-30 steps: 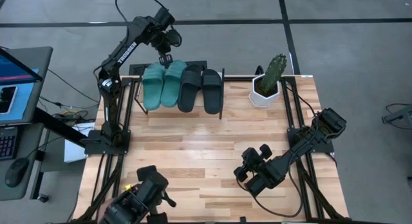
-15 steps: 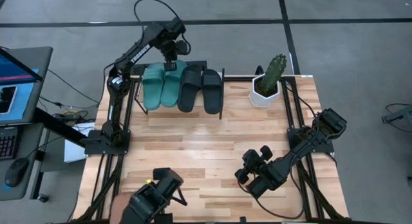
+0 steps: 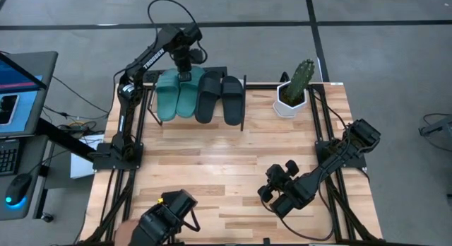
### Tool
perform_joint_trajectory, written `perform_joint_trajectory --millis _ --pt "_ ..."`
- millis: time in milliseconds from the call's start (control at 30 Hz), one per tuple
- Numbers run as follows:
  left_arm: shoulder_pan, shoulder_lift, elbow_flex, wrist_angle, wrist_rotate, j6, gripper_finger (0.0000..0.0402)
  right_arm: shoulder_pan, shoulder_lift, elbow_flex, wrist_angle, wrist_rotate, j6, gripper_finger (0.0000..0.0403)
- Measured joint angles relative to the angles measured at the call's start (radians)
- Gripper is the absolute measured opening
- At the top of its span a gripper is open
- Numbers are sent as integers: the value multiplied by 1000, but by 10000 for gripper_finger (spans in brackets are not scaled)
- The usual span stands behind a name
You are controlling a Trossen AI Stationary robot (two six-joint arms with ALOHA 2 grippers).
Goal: Pick and place slides into the shelf
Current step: Adjust the slides on the shelf
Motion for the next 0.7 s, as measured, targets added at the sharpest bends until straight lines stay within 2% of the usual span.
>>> perform_joint_trajectory --millis 233,467,700 --pt "0 0 0 -1 -4 -49 0 0 0 0 5 0 0 0" --pt "0 -1 0 -2 -83 -93 0 0 0 0 5 -1 0 0" --pt "-7 -14 0 -2 -72 -131 0 0 0 0 5 -1 0 0"
